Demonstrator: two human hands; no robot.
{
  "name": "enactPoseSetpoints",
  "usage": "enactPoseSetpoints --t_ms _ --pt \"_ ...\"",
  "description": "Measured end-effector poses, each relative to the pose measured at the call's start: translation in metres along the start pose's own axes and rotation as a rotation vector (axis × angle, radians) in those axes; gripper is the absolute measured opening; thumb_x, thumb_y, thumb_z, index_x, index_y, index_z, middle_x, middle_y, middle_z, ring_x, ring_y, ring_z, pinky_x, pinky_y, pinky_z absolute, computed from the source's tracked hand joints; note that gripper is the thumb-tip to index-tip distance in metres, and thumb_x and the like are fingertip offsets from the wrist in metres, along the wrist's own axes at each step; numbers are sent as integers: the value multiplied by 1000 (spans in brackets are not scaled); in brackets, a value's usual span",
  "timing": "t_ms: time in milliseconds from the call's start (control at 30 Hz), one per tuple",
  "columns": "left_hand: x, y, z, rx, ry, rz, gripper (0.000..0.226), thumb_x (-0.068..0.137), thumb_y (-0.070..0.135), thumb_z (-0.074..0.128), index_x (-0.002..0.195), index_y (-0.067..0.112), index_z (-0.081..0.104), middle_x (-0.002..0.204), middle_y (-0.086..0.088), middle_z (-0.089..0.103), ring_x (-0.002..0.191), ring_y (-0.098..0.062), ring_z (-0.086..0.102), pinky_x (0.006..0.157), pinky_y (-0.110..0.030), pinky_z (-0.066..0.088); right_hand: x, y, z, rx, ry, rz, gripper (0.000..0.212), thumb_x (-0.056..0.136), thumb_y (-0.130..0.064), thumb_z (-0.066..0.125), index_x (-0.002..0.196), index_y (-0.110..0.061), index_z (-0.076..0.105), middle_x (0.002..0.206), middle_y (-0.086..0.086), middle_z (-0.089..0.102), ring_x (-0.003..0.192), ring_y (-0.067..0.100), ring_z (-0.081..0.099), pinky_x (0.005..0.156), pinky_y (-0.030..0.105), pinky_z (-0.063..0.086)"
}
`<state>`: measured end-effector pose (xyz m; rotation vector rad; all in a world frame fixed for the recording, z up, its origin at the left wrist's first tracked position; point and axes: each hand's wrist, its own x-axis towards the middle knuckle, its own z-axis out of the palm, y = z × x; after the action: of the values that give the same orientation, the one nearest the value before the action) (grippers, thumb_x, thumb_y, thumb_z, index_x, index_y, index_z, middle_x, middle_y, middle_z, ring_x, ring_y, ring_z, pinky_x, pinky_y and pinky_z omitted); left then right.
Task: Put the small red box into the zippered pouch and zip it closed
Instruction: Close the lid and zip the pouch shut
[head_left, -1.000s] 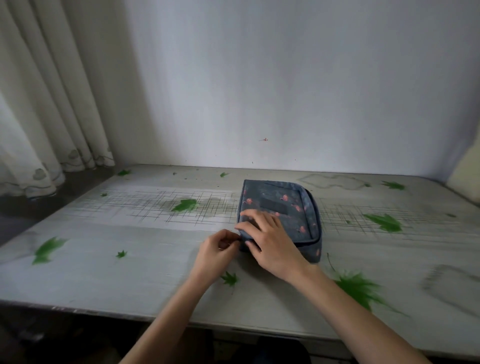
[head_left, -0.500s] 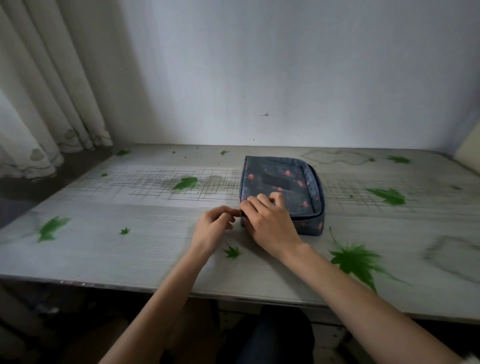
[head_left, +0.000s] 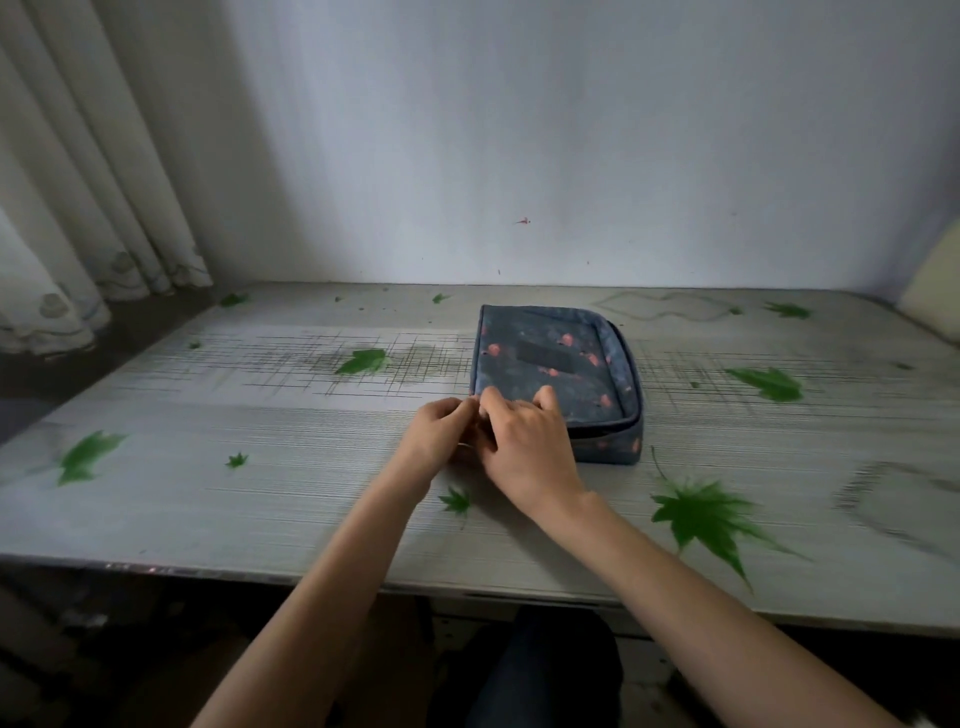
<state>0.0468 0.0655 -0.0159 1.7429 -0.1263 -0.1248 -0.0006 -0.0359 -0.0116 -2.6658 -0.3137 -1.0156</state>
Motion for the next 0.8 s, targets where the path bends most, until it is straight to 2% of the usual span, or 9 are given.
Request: enactPoseSetpoints --t_ms 100,233,267,367,533,600,667,800 --pt "-2 -2 3 95 42 53 31 89 20 49 60 10 54 66 -13 55 64 -21 50 60 -31 40 -2 2 -2 27 -2 12 13 72 -7 66 73 -9 53 51 5 62 46 24 58 68 33 22" --pt "-3 -4 8 228 96 112 30 89 23 50 64 7 55 56 -4 51 55 -15 43 53 -27 35 -8 9 -7 65 -5 29 12 76 -9 63 73 -10 51 50 5 60 46 25 57 68 31 22" --pt "-3 -5 8 236 111 113 30 89 24 50 64 7 56 55 -3 51 53 -14 44 51 -26 36 -10 11 -9 66 -3 33 13 76 -9 63 73 -11 50 50 5 60 46 25 56 68 31 22" --pt "-1 -7 8 104 121 79 31 90 19 49 60 9 54 57 -5 54 54 -18 53 59 -30 48 -13 21 -15 93 16 67 15 75 -9 63 71 -12 48 49 3 59 43 21 49 68 29 22" --pt "-1 -10 10 88 126 88 32 91 19 48 59 13 52 56 -2 53 47 -10 52 49 -21 48 -21 44 -24 130 56 160 19 74 -10 66 68 -14 48 50 -6 46 44 2 27 72 23 23" --pt "0 -10 10 93 127 88 32 91 20 48 60 13 52 57 -3 54 50 -13 52 52 -24 49 -25 54 -27 151 53 187 19 76 -12 65 69 -13 48 51 -6 48 45 6 35 77 26 28" --pt "0 -11 9 103 123 86 31 91 21 49 61 13 54 58 -3 55 51 -13 53 52 -23 49 -28 64 -29 154 60 200 19 76 -14 66 69 -14 48 53 -2 56 47 14 42 72 24 25" --pt "1 -11 10 109 134 96 31 91 20 49 60 12 53 58 -3 54 50 -13 52 49 -20 48 -34 76 -34 158 107 236 21 74 -15 68 68 -16 48 53 -2 59 45 13 39 67 22 18"
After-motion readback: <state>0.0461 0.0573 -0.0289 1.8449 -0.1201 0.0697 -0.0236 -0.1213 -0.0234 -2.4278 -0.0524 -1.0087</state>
